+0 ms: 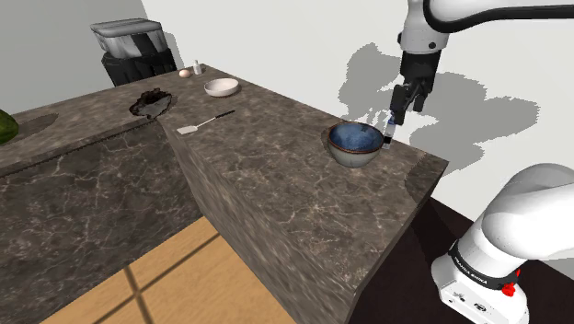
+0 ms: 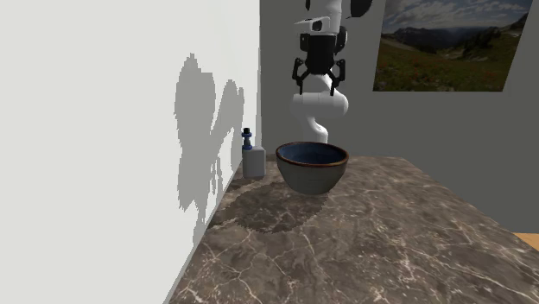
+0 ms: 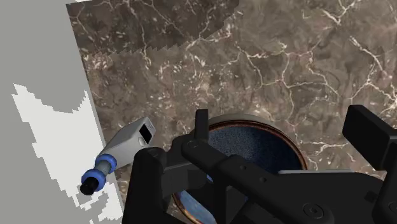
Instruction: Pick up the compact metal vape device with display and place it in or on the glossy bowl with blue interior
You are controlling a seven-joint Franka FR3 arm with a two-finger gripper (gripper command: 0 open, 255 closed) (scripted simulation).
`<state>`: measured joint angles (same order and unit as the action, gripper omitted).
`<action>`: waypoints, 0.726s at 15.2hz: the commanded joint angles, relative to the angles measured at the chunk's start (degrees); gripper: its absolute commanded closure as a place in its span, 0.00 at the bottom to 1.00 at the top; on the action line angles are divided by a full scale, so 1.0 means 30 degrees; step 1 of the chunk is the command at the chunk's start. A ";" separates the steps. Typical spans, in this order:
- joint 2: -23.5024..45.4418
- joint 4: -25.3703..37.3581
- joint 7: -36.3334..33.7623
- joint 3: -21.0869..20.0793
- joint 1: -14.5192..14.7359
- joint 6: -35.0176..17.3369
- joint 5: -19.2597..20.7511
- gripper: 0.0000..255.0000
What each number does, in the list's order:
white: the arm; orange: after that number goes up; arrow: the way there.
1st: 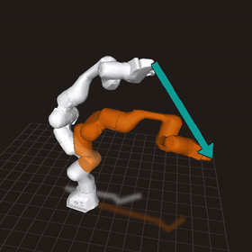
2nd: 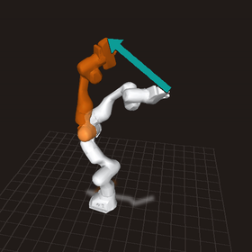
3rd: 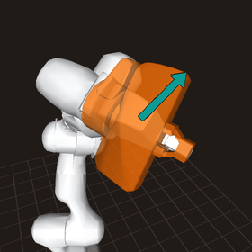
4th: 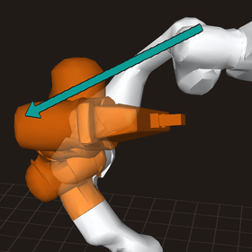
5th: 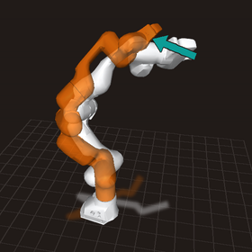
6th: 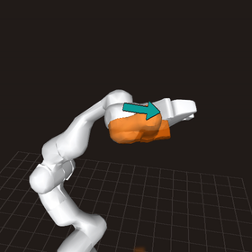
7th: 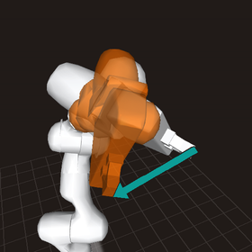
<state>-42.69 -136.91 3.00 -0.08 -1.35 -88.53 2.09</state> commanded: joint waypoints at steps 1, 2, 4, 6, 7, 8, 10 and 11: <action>0.0000 0.0000 0.0000 0.0000 0.0000 0.0000 0.0000 0.00; 0.0418 0.0016 0.0295 0.0246 -0.0135 -0.0427 0.0303 0.00; 0.1307 0.0117 0.0865 0.0732 -0.0401 -0.1281 0.0878 0.00; 0.2262 0.0311 0.1405 0.1216 -0.0648 -0.2124 0.1416 0.00; 0.2762 0.0444 0.1666 0.1454 -0.0768 -0.2540 0.1666 0.00; 0.3277 0.0599 0.1924 0.1686 -0.0887 -0.2950 0.1904 0.00; 0.4343 0.0981 0.2428 0.2142 -0.1115 -0.3750 0.2339 0.00; 0.4894 0.1206 0.2674 0.2365 -0.1223 -0.4138 0.2536 0.00</action>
<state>-29.47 -133.39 10.11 6.19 -4.59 -99.32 8.92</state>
